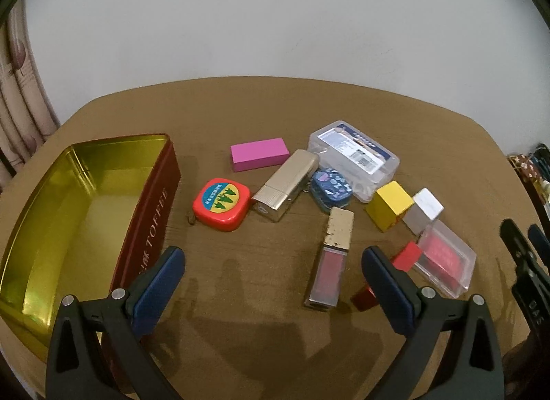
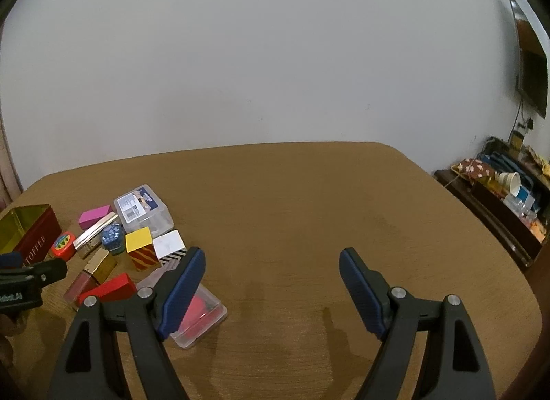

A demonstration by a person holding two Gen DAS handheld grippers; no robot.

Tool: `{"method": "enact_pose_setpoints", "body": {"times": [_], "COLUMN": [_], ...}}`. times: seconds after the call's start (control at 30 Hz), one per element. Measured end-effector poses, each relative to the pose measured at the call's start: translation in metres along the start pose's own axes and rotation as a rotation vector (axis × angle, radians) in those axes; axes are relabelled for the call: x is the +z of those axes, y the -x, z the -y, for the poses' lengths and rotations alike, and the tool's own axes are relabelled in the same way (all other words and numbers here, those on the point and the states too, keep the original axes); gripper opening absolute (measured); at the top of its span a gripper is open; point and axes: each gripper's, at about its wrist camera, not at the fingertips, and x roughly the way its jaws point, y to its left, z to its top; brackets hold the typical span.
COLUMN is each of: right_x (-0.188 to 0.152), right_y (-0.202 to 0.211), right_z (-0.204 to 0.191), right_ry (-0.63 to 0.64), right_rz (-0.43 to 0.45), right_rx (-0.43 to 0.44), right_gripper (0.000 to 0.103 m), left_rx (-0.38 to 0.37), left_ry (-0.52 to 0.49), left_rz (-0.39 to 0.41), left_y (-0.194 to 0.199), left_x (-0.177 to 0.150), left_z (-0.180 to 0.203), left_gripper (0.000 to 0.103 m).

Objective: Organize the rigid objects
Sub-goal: 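Grasp the pink lip gloss tube with the left gripper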

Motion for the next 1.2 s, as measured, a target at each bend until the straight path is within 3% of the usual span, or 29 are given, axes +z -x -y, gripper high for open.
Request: {"method": "enact_pose_setpoints", "body": {"times": [0.37,0.5,0.8,0.9,0.97,1.07,1.13,1.2], "right_x": [-0.001,-0.001,-0.002,-0.003,-0.003,-0.003,-0.003,-0.003], "right_y": [0.000,-0.001,-0.001,-0.002,-0.002,-0.003,-0.004,-0.005], "right_z": [0.000,0.000,0.004,0.005,0.006,0.008,0.009,0.009], "right_ry": [-0.001,-0.004,-0.017,-0.018,-0.023,-0.032,-0.037,-0.039], "right_rz": [0.003,-0.001,-0.002,-0.004,-0.007,-0.010,-0.013,-0.014], "right_rx": [0.017,0.026,0.042,0.045,0.050,0.057,0.061,0.062], "right_gripper": [0.083,0.083,0.083,0.083,0.083,0.083,0.083,0.083], "left_rx": [0.023,-0.008,0.014,0.030,0.012,-0.030,-0.040,-0.057], "left_ry": [-0.024,-0.036,-0.111,-0.144,-0.152,-0.124,-0.123,-0.128], "left_rz": [-0.047,-0.099,-0.165,-0.204,-0.248,-0.270,-0.280,-0.278], "left_y": [-0.008,-0.015,-0.026,-0.033,-0.043,-0.045,-0.044,-0.041], "left_x": [0.012,0.022,0.032,0.031,0.030,0.031,0.033,0.035], "left_z": [0.002,0.008,0.019,0.024,0.026,0.024,0.024,0.019], "left_gripper": [0.101,0.101,0.100,0.090,0.062,0.048,0.046,0.031]}}
